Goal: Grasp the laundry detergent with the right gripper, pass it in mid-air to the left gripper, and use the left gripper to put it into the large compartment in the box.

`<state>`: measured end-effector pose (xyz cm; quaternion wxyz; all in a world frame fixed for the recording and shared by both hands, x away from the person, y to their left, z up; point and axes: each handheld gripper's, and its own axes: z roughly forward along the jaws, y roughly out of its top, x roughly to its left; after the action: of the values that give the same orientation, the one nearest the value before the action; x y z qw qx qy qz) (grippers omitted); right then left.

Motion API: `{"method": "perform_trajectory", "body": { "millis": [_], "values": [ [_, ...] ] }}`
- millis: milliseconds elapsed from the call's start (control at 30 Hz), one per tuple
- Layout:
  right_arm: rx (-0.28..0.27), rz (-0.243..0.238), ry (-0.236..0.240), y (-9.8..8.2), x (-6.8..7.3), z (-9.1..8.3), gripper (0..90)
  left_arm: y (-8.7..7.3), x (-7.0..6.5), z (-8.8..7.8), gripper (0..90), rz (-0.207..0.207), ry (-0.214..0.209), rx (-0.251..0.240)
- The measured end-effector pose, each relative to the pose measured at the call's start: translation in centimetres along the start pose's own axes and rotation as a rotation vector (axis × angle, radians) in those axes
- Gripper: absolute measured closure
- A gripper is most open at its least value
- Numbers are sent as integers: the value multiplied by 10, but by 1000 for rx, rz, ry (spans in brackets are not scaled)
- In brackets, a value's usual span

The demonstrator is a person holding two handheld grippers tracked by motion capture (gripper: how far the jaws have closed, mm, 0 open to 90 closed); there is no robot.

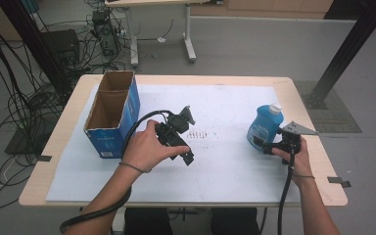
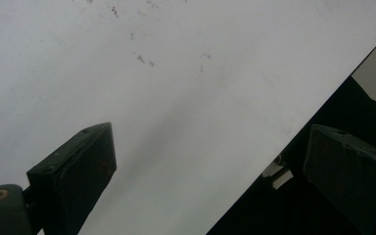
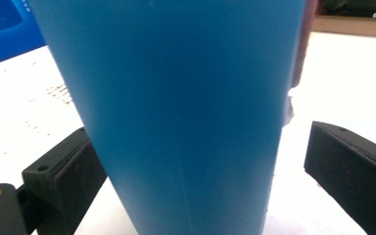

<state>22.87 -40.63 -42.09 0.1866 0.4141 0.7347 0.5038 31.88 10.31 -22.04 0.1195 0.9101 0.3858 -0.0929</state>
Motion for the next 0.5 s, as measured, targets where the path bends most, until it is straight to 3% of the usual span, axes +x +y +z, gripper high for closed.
{"method": "perform_trajectory", "body": {
  "millis": [500],
  "values": [
    [-1,5,-2,0,1,0,38,1,0,0,57,0,0,4]
  ]
}}
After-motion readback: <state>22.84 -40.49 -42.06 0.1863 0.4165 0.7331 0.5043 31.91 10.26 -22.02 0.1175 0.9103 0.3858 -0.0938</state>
